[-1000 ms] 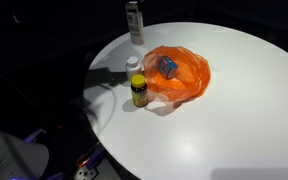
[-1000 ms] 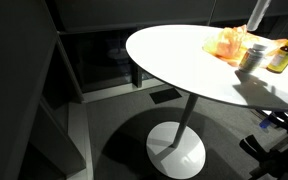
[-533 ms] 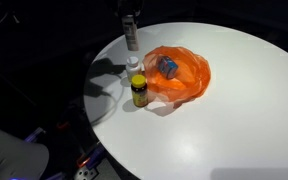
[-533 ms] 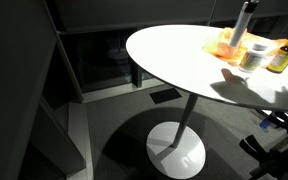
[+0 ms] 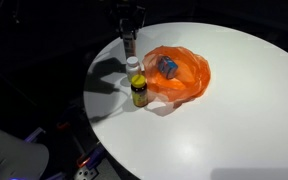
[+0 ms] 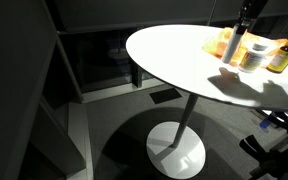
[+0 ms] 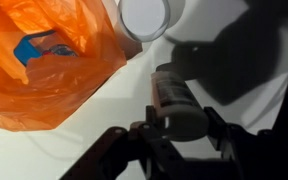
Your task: Move the lotion bottle from the plastic to the table
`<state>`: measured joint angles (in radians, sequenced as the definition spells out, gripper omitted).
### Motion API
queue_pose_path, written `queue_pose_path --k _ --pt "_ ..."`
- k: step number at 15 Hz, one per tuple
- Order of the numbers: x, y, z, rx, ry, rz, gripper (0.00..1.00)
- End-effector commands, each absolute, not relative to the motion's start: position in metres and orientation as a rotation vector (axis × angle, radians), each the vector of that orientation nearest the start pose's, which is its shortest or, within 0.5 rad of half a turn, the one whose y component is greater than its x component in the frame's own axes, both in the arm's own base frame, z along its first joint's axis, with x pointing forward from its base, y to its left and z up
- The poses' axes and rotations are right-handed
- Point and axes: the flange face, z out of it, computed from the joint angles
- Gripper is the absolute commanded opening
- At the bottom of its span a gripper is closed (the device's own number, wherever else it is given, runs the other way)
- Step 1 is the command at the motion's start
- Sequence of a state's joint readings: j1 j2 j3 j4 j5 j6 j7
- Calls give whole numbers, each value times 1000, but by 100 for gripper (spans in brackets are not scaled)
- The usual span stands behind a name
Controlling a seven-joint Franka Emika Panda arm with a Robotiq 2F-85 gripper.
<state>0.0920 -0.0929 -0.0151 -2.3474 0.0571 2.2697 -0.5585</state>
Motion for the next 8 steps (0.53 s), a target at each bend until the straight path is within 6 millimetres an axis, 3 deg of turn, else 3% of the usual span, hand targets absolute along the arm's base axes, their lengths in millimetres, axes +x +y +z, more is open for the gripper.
queue_pose_path --k 1,2,3,4,6,8 --pt "491 35 361 -2956 -964 -59 26" --pt "491 36 357 -2954 -967 -57 26" --pt "491 36 355 -2953 -969 -58 55" --pt "491 37 353 -2952 -973 -56 77" --pt "490 40 359 -2955 -972 -58 81" --pt "487 43 369 -2975 -948 -52 95"
